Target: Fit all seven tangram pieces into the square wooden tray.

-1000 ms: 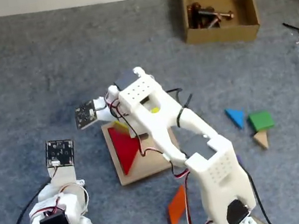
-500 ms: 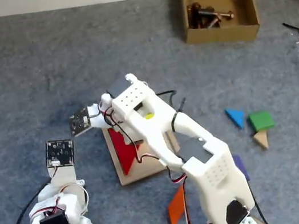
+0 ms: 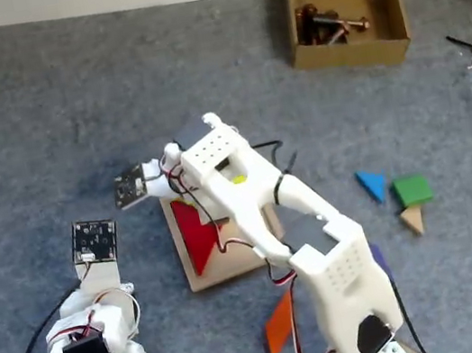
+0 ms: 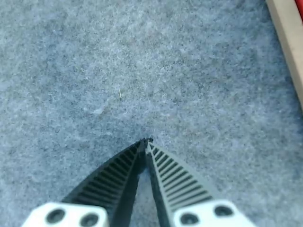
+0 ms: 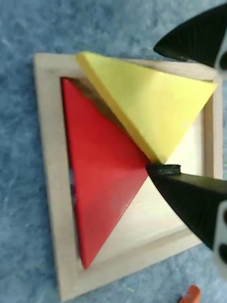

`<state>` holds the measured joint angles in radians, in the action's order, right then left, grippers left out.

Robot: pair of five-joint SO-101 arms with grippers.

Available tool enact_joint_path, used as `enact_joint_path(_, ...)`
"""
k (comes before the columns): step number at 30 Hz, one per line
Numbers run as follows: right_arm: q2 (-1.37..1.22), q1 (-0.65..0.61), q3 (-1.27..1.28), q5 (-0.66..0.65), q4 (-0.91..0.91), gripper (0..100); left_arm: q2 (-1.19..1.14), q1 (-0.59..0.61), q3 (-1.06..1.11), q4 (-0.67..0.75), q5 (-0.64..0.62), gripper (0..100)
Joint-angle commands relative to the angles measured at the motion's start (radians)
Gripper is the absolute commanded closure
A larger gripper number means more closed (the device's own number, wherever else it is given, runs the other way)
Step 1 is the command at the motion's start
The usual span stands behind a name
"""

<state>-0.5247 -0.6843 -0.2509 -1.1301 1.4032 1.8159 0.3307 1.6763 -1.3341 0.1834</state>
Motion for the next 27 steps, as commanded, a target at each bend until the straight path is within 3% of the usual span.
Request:
enact_joint_path(1,0.027,0.036,-0.018,0.011,0.008,69.1,0.005,0.018,0.019,-0.005,-0.005,99)
enact_joint_path(19,0.025,0.039,-0.013,0.011,0.039,69.1,0.005,0.018,0.019,-0.003,-0.005,99)
enact_joint_path(27,0.028,0.013,-0.015,0.005,0.173,69.2,0.005,0.018,0.019,-0.003,-0.005,99)
